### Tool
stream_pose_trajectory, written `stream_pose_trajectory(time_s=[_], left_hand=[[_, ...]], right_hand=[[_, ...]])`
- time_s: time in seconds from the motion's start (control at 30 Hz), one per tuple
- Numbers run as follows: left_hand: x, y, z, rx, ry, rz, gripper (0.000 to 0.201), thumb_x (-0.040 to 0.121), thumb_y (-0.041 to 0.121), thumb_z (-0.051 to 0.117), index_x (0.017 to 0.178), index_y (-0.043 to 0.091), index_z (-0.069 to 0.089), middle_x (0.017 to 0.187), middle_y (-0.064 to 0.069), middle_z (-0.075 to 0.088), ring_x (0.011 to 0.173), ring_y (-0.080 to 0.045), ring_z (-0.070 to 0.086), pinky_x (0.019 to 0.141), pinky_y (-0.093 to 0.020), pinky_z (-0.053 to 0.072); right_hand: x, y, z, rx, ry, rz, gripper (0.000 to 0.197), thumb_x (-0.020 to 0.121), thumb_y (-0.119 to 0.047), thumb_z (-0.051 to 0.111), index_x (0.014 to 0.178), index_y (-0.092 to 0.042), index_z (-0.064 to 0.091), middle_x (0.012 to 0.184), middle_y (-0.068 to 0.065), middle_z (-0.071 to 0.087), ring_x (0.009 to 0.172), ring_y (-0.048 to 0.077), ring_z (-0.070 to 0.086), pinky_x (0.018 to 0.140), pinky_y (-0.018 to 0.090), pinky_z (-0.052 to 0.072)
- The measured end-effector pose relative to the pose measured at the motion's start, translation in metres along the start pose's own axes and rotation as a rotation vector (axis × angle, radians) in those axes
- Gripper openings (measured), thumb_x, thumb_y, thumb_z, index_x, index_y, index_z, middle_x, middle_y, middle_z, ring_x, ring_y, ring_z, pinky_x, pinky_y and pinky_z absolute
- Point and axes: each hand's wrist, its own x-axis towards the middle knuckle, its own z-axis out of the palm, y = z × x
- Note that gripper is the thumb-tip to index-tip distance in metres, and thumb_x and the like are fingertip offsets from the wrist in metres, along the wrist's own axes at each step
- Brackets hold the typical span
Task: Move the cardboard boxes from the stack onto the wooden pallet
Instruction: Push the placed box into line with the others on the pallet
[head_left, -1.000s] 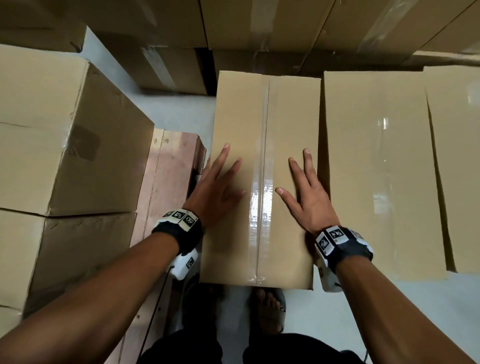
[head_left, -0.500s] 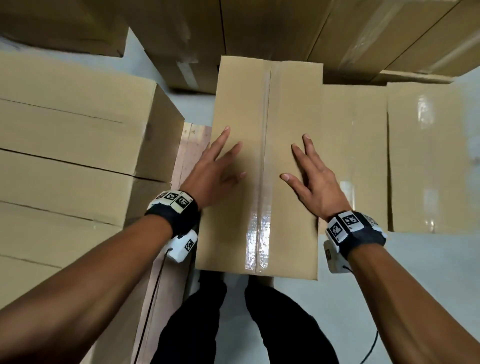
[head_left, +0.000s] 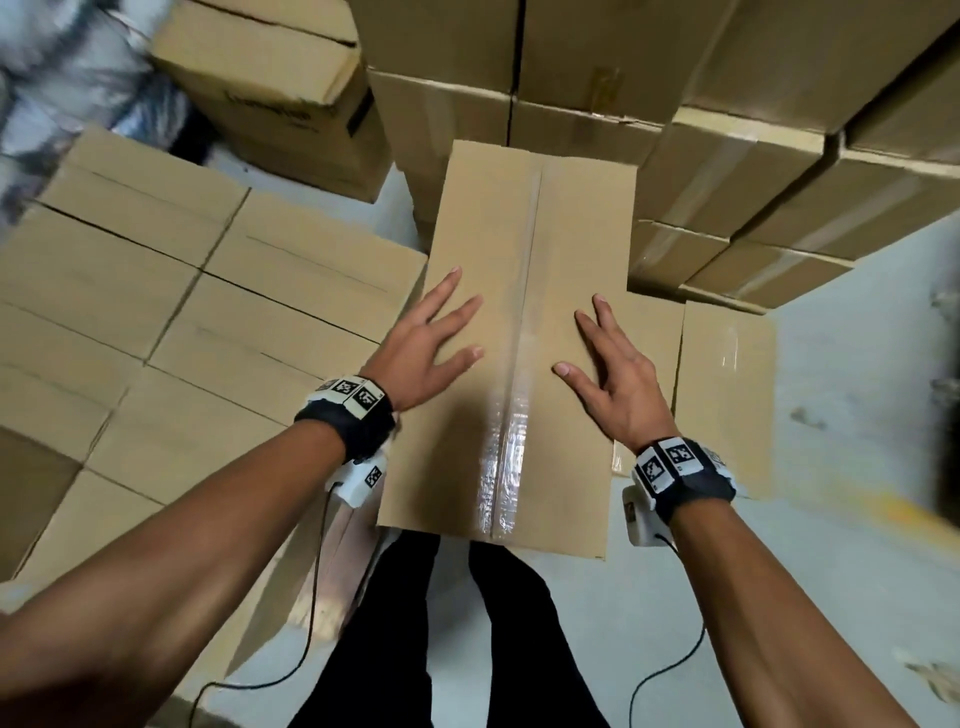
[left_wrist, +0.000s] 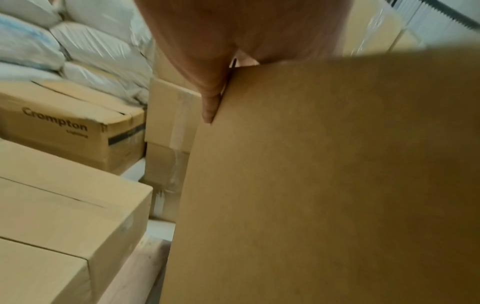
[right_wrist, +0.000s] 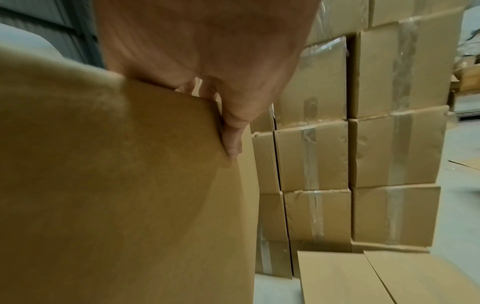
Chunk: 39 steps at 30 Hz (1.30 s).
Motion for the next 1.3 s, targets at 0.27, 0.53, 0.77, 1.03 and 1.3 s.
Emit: stream_pose_trajectory(time_s=[0.27,0.53,0.77,1.03,1.3], left_hand=[[-0.101,0.055,-0.086,0.028,0.167,-0.066,0.062,0.101,0.053,0.061,0.157,0.031,0.046,0.174,0.014,0.01,0.158,-0.007,0.021,0.128,-0.038,0.025],[-0.26,0.076,-0.128,0.064,0.324,-0.194,0.062,0.1,0.053,0.063,0.155,0.03,0.049,0.173,0.012,0.016,0.155,-0.005,0.026,0.127,-0.023,0.021],[-0.416,0.093,-0.14,0.118,0.432,-0.354,0.062,0.101,0.054,0.061,0.156,0.03,0.047,0.172,0.012,0.019,0.156,-0.006,0.024,0.121,-0.009,0.008],[-0.53,0.103,-0.143,0.119,0.625,-0.514,0.059,0.1,0.053,0.062,0.153,0.031,0.051,0.171,0.014,0.023,0.154,-0.005,0.03,0.125,-0.021,0.02],[-0.568,0.102,-0.162,0.132,0.735,-0.634,0.058,0.1,0.052,0.062,0.154,0.031,0.051,0.171,0.015,0.022,0.153,-0.003,0.03,0.12,-0.013,0.018]], right_hand=[[-0.038,-0.104,-0.037,-0.011,-0.063,-0.143,0.075,0.099,-0.059,0.065,0.162,-0.029,0.039,0.172,-0.02,0.016,0.157,0.002,0.023,0.129,0.038,0.025],[-0.108,-0.196,0.0,-0.064,-0.115,-0.406,0.072,0.101,-0.054,0.064,0.161,-0.022,0.04,0.172,-0.012,0.022,0.151,-0.003,0.025,0.121,0.014,0.017],[-0.171,-0.261,0.045,-0.104,-0.261,-0.598,0.072,0.099,-0.054,0.066,0.16,-0.021,0.043,0.171,-0.01,0.026,0.15,-0.001,0.028,0.12,0.008,0.015],[-0.195,-0.336,0.089,-0.121,-0.379,-0.81,0.071,0.1,-0.057,0.064,0.157,-0.017,0.048,0.168,-0.01,0.032,0.152,0.004,0.033,0.126,0.028,0.027],[-0.171,-0.387,0.122,-0.145,-0.485,-0.985,0.079,0.098,-0.064,0.06,0.159,-0.018,0.043,0.17,-0.008,0.03,0.154,0.004,0.031,0.124,0.021,0.023]])
